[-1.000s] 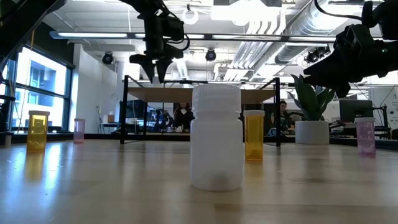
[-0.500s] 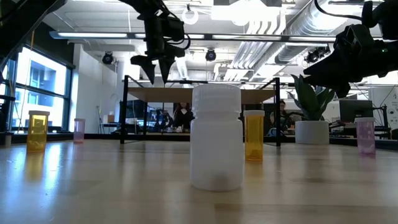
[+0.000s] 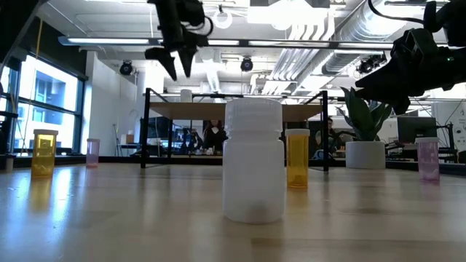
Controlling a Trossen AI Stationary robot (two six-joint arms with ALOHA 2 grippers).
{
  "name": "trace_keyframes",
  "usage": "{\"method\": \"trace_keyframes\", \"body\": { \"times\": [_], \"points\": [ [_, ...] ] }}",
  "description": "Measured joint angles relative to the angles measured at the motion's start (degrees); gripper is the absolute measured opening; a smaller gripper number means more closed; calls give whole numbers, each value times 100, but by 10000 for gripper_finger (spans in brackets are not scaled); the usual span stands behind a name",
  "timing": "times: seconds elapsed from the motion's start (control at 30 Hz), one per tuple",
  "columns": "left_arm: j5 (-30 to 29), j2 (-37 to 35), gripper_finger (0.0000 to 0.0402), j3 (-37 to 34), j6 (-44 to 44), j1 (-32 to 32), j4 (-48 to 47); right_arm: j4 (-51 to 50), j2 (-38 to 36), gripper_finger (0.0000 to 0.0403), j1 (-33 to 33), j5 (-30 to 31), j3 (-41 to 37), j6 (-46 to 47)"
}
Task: Pick and place medicine bottles onto shelf by color
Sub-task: Put the top right yellow pill bottle on the shelf
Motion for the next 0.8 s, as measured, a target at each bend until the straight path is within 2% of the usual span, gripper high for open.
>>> {"method": "trace_keyframes", "body": {
  "times": [0.2, 0.43, 0.57, 0.8],
  "points": [
    [179, -614, 216, 2, 193, -330, -2, 0, 0, 145, 0, 1, 0, 0],
    [-263, -1112, 216, -54, 255, -1260, 53, 0, 1, 145, 0, 1, 1, 0],
    [-344, -1417, 216, -732, 2, -1678, 460, 0, 0, 145, 0, 0, 1, 0],
    [-304, -2094, 216, -2504, -657, -2150, 1738, 6, 2, 145, -1, 1, 0, 1]
  ]
}}
